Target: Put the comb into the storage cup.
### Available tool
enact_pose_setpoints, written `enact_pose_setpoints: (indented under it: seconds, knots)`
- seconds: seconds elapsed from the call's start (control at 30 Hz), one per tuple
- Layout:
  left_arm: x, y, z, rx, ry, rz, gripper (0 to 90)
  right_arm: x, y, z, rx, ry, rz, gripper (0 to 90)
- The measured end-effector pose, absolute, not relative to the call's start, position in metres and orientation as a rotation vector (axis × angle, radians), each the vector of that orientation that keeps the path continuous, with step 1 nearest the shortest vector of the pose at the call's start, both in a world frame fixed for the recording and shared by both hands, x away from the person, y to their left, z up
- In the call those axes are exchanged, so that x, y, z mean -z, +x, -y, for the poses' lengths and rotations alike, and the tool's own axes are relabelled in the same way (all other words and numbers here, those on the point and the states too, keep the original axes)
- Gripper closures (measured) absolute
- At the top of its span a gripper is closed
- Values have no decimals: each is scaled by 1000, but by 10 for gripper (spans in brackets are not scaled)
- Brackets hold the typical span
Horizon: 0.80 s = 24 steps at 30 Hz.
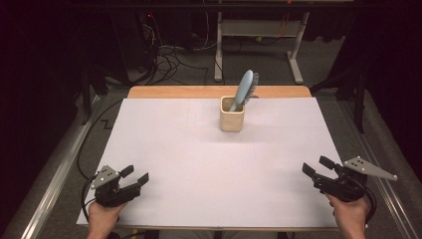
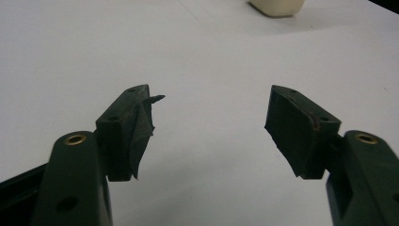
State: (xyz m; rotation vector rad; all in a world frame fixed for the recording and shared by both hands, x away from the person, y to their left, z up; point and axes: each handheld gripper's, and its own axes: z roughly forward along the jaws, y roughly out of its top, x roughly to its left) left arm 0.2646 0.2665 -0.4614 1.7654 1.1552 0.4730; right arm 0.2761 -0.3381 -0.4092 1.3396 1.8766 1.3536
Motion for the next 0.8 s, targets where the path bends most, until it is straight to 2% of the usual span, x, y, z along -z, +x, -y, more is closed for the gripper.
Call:
enact_pose_setpoints:
  seconds: [0.8]
  knots:
    - [461, 264, -267, -475, 1763, -1156, 330, 426, 268, 334, -1330, 1345, -1910, 275]
